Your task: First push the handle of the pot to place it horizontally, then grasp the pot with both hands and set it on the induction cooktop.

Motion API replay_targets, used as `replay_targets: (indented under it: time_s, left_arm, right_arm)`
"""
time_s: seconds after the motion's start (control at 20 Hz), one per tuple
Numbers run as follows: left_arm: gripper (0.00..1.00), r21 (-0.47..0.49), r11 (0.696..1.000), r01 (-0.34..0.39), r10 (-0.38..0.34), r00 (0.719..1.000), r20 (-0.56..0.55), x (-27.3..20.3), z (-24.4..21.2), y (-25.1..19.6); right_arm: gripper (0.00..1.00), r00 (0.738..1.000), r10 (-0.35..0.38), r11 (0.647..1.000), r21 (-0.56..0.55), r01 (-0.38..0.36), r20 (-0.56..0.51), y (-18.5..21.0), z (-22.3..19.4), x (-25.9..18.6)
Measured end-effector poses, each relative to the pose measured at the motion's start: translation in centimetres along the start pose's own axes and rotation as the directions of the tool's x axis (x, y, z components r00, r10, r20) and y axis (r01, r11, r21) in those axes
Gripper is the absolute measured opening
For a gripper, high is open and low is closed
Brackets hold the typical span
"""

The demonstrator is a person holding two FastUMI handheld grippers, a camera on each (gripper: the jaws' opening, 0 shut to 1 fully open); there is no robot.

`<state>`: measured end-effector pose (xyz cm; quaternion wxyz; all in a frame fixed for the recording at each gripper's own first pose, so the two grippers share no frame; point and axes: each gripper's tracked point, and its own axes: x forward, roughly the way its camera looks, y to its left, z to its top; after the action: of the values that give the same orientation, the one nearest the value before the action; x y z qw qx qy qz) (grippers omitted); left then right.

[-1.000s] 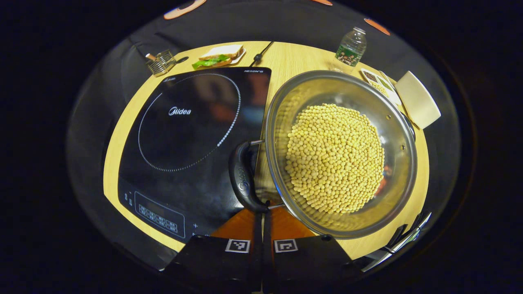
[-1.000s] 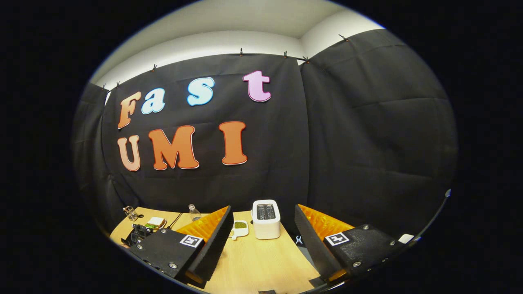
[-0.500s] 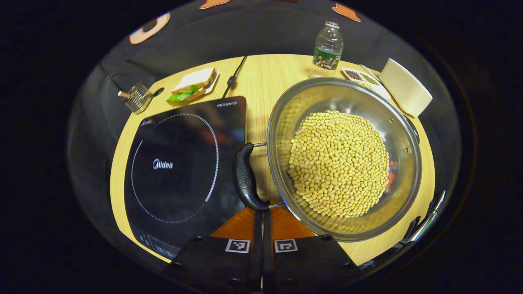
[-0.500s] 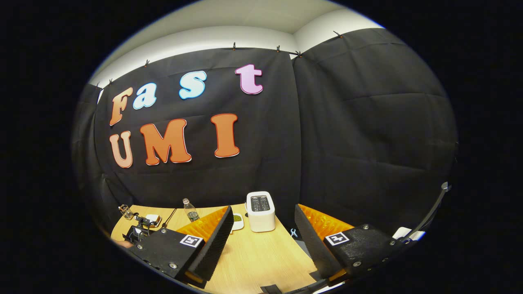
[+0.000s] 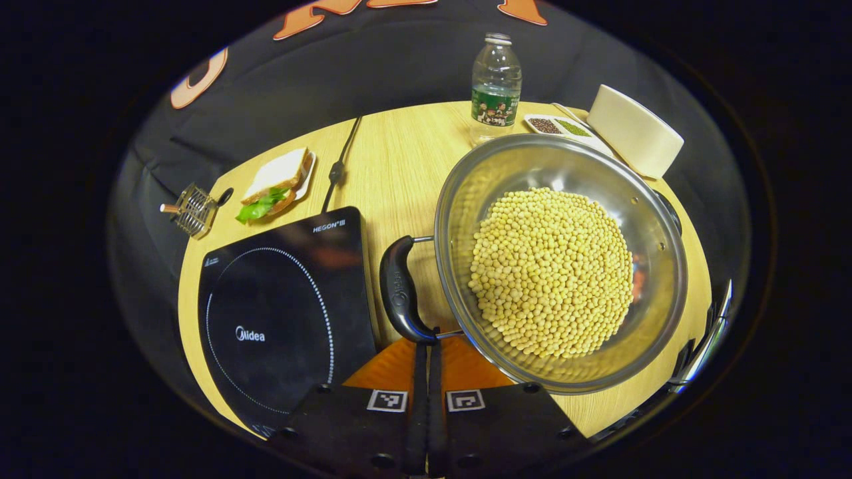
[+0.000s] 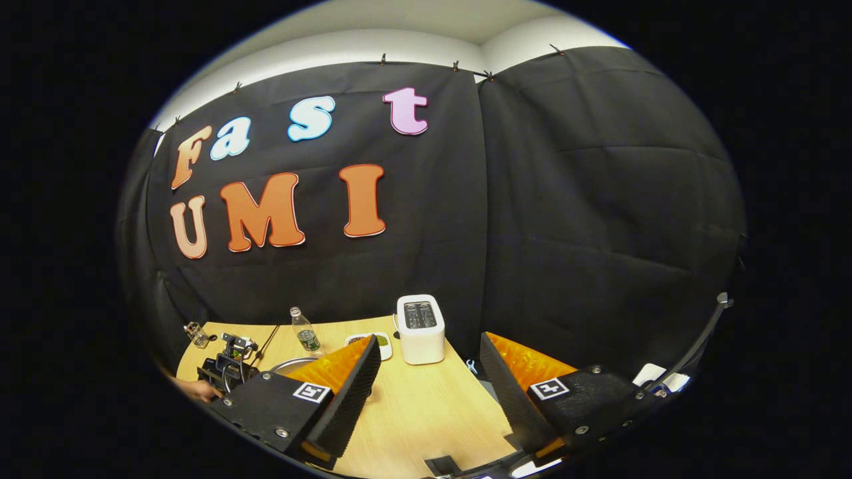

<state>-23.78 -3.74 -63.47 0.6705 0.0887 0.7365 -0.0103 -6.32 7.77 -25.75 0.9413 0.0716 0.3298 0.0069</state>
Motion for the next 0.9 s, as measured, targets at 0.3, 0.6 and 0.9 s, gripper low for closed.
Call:
replay_targets:
  time_s: [0.3, 0.6, 0.9]
  left_arm:
    - [0.08, -0.002, 0.999, 0.052, -0.051, 0.998, 0.020, -0.9, 0.5, -0.6]
    - [0.12, -0.057, 0.985, 0.163, -0.158, 0.984, 0.088, -4.2, 2.1, -0.6]
    - [0.83, -0.083, 0.973, 0.213, -0.192, 0.959, 0.210, -5.5, 6.5, -0.2]
  right_arm:
    - [0.93, 0.999, -0.007, 1.000, -0.006, 0.007, -0.047, 0.5, -1.7, 1.3]
    - [0.94, 0.995, 0.016, 1.000, -0.009, -0.017, -0.096, 1.9, -3.5, 3.4]
    - [0.94, 0.985, 0.064, 0.998, -0.002, -0.065, -0.158, 4.1, -5.5, 6.2]
